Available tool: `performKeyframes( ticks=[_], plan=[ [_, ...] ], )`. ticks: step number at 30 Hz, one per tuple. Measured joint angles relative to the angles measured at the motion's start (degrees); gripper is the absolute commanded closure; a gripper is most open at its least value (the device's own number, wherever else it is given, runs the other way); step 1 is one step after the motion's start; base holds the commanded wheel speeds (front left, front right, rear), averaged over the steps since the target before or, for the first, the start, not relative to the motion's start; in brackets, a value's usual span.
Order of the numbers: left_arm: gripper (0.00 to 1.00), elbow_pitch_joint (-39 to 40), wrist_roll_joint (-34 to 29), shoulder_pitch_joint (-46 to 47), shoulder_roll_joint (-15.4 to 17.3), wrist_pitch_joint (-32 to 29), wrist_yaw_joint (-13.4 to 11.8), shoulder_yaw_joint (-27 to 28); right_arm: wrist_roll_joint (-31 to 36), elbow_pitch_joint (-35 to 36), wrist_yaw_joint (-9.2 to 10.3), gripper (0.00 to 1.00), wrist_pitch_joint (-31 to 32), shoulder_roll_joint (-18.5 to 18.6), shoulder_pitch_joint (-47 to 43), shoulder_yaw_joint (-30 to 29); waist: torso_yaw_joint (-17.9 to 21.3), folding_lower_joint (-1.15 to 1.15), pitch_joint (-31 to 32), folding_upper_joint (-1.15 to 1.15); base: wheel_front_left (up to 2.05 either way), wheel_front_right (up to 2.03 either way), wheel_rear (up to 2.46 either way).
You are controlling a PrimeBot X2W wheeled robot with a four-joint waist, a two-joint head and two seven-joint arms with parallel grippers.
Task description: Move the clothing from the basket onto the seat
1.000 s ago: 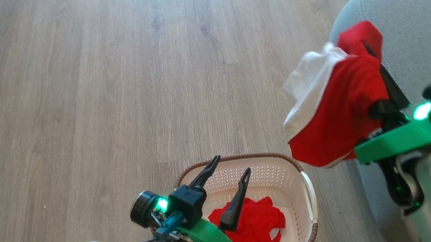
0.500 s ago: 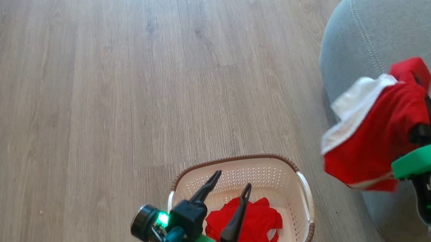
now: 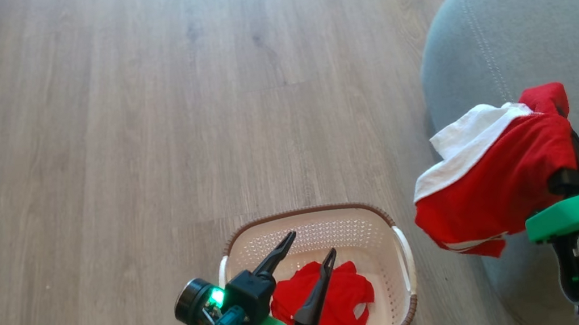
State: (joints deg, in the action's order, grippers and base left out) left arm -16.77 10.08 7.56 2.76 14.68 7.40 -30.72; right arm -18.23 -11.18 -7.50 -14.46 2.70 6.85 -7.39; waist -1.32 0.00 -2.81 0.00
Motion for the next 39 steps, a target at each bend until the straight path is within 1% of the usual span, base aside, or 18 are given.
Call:
performKeyframes(
  ticks=[6,16,17,24,34,37,39],
  plan=[
    [0.0,0.4,0.0,0.0,0.0,0.0,0.0,-0.1,0.8,1.3,0.0,1.0,0.0,0.0,0.9,-0.3,2.8,0.0,-0.7,0.0,0.0,0.0,0.0],
    [0.0,0.9,-0.6,1.3,0.1,0.0,0.0,-1.8,1.1,3.9,0.0,1.0,0.0,-0.1,1.2,-3.5,11.3,0.0,-2.4,0.0,0.0,0.0,0.0],
    [0.0,0.9,-0.6,1.3,0.1,0.0,0.0,-1.8,1.1,3.9,0.0,1.0,0.0,-0.1,1.2,-3.5,11.3,0.0,-2.4,0.0,0.0,0.0,0.0],
    [0.0,1.0,-1.0,3.3,0.1,0.0,0.0,-2.8,1.1,5.1,0.0,1.0,0.0,-0.2,1.2,-4.4,18.2,0.0,-3.7,0.0,0.0,0.0,0.0],
    [0.0,1.1,-1.6,3.7,0.6,0.0,0.0,-4.5,0.5,5.4,0.0,1.0,0.0,-0.3,1.2,-4.4,28.1,0.0,-5.4,0.0,0.0,0.0,0.0],
    [0.0,1.0,-1.6,4.4,0.8,0.0,0.0,-5.1,0.1,5.6,0.0,1.0,0.0,-0.4,1.1,-5.1,30.6,0.0,-5.8,0.0,0.0,0.0,0.0],
    [0.0,1.0,-1.6,4.9,0.8,0.0,0.0,-6.3,-0.2,6.2,0.0,1.0,0.0,-0.4,0.8,-6.4,31.5,0.0,-6.3,0.0,0.0,0.0,0.0]
  ],
)
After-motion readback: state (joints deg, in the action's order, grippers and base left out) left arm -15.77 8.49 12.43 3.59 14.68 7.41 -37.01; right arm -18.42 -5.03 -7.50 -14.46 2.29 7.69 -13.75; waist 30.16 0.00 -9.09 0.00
